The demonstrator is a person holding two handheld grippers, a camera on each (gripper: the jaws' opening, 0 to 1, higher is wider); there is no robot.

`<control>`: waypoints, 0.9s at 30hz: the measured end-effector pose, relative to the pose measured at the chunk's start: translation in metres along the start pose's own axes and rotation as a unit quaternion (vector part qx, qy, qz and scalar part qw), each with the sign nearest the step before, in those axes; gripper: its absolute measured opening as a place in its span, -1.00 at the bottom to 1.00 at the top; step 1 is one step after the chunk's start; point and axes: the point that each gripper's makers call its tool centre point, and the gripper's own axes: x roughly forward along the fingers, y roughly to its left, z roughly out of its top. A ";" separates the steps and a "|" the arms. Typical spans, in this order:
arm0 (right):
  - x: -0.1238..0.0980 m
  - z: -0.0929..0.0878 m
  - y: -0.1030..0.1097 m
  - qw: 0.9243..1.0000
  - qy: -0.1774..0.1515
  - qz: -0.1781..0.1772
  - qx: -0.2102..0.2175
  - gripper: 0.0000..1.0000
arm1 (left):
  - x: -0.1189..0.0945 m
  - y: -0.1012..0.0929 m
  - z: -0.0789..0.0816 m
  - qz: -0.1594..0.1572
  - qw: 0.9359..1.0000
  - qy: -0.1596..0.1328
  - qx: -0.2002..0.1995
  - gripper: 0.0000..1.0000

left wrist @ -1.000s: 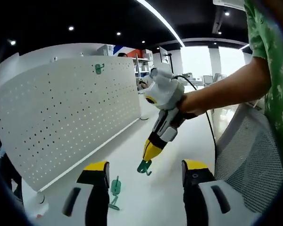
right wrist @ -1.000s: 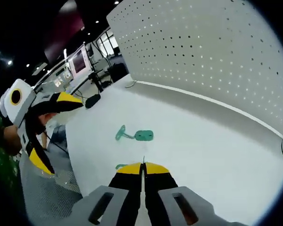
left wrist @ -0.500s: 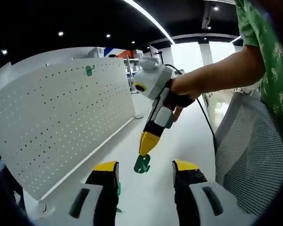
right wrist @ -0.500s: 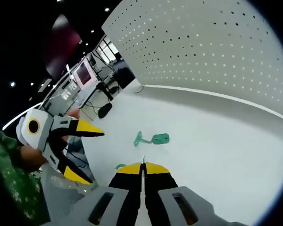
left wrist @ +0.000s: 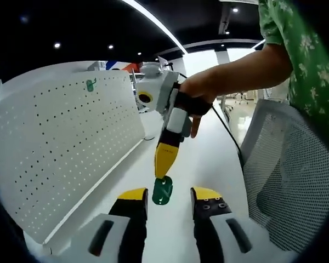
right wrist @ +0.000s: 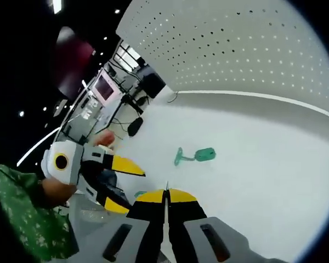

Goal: Insert the hook assembly into the mounting plate slot until the hook locks in place.

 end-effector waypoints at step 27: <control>-0.001 -0.010 0.022 0.996 0.039 0.056 0.050 -1.00 | 0.001 -0.007 0.001 -0.021 1.000 -0.005 0.005 -0.81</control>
